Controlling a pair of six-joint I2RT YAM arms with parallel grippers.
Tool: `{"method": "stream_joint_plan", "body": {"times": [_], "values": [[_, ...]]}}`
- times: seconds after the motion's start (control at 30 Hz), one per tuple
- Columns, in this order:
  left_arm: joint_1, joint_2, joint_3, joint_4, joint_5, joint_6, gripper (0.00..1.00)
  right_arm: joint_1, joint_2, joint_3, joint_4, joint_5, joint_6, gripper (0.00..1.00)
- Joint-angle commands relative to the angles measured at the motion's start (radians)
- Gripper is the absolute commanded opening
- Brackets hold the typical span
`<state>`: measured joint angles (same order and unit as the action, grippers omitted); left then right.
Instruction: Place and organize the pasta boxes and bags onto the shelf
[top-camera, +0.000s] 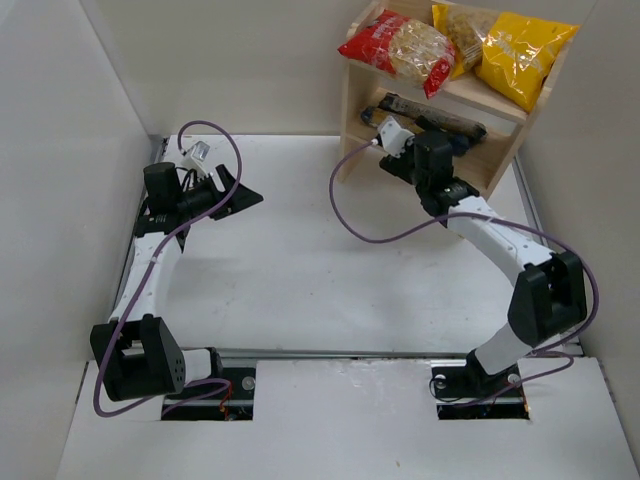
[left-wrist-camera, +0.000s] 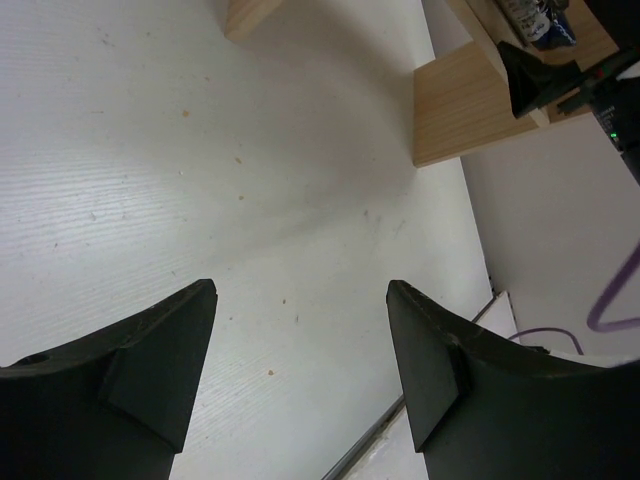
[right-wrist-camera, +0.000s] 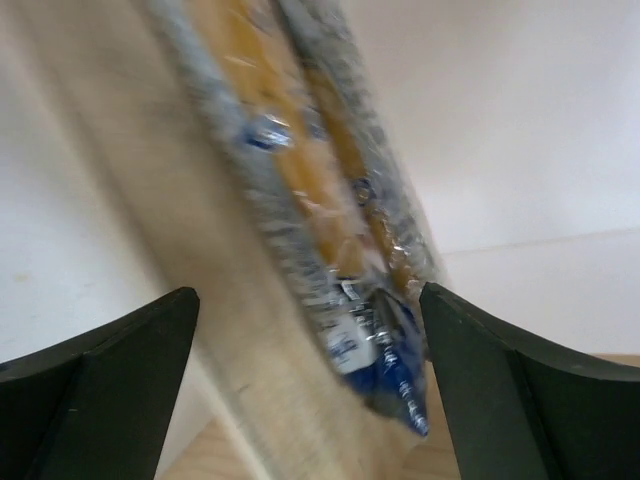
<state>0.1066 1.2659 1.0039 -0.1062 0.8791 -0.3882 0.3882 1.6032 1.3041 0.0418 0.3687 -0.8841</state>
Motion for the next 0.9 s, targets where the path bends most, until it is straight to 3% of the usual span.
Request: {"method": "stream_joint_plan", "body": {"times": [0.0, 0.13, 0.3, 0.43, 0.57, 0.67, 0.87], "values": [[0.002, -0.004, 0.002, 0.013, 0.024, 0.022, 0.67, 0.054, -0.051, -0.029, -0.085, -0.005, 0.075, 1.00], [-0.005, 0.000, -0.002, 0.013, 0.024, 0.025, 0.67, 0.126, -0.135, -0.051, -0.143, -0.019, 0.184, 1.00], [0.034, -0.020, -0.068, 0.010, -0.046, 0.092, 0.65, 0.284, -0.291, -0.251, -0.244, -0.177, 0.434, 1.00], [0.104, -0.048, -0.134, -0.042, -0.268, 0.243, 0.66, 0.340, -0.405, -0.428, -0.367, -0.218, 0.771, 1.00], [0.170, -0.027, -0.156, -0.098, -0.575, 0.429, 0.67, 0.341, -0.765, -0.636, -0.425, -0.166, 1.080, 1.00], [0.205, 0.035, -0.157, -0.102, -0.788, 0.486, 0.67, 0.156, -1.036, -0.686, -0.525, -0.079, 1.220, 1.00], [0.236, 0.118, -0.131, -0.090, -0.876, 0.476, 0.68, -0.301, -1.382, -0.718, -0.522, -0.135, 1.327, 1.00]]}}
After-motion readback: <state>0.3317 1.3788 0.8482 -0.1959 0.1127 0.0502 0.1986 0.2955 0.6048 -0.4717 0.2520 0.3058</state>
